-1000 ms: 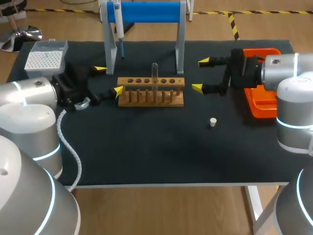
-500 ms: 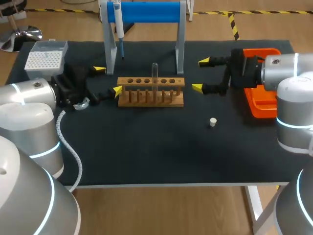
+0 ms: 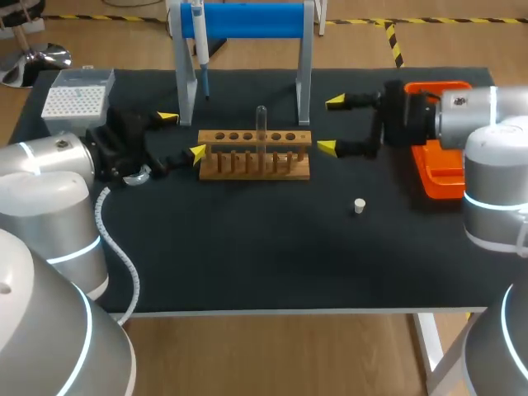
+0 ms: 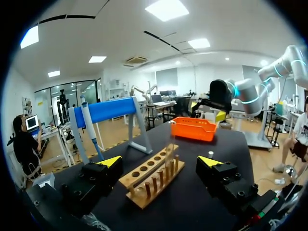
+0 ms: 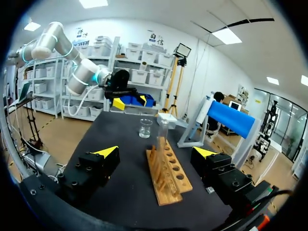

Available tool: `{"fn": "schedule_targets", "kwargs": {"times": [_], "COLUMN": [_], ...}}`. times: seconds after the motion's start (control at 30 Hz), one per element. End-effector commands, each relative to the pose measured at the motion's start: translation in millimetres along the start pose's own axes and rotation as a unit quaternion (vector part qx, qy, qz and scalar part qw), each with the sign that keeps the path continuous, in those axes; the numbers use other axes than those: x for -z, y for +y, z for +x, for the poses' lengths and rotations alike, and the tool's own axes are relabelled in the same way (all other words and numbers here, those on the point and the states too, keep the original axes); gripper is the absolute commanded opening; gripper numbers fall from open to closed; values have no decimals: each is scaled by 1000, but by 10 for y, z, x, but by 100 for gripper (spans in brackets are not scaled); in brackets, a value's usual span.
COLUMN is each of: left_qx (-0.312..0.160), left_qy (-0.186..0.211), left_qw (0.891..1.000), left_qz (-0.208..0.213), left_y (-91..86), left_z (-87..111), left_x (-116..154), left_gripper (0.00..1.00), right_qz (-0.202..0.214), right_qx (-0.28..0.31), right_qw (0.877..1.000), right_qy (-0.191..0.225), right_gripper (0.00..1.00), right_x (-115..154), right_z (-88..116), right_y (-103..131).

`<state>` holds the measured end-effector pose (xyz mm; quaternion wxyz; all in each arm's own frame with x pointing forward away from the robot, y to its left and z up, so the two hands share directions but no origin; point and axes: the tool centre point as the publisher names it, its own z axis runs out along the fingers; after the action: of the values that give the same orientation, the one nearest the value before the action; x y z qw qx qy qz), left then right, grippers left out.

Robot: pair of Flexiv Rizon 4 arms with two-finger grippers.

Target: Invert the test tube, pick up the pipette, mount the tip to pipette, aspirate from beaker and dispense into the tube, eject the tip, return the pipette, and cap with the stopper.

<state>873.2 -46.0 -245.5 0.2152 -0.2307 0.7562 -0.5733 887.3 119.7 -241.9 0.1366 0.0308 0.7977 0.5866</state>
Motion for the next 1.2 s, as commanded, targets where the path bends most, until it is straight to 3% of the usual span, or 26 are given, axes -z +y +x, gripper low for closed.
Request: {"fn": "schedule_targets", "kwargs": {"times": [0.03, 0.33, 0.53, 0.87, 1.2], "left_qx": [-1, -1, -1, -1, -1], "left_qy": [-2, -2, -2, -2, -2], "left_qw": [1000, 1000, 1000, 1000, 1000], "left_qz": [3, 3, 3, 3, 3], "left_y": [15, 15, 15, 15, 15], "left_z": [13, 13, 13, 13, 13], "left_x": [15, 15, 15, 15, 15], "left_gripper": [100, 100, 100, 100, 100], "right_qz": [-35, -108, -140, -142, -112], "right_qx": [12, 19, -17, -36, -43], "right_qw": [998, 987, 979, 974, 976], "right_qy": [43, 114, 145, 174, 183], "right_gripper": [100, 100, 100, 100, 100], "right_x": [-155, -446, -647, -992, -1258], "right_z": [-160, -219, -256, -221, -213], "right_y": [-66, -91, -96, -30, -63]}}
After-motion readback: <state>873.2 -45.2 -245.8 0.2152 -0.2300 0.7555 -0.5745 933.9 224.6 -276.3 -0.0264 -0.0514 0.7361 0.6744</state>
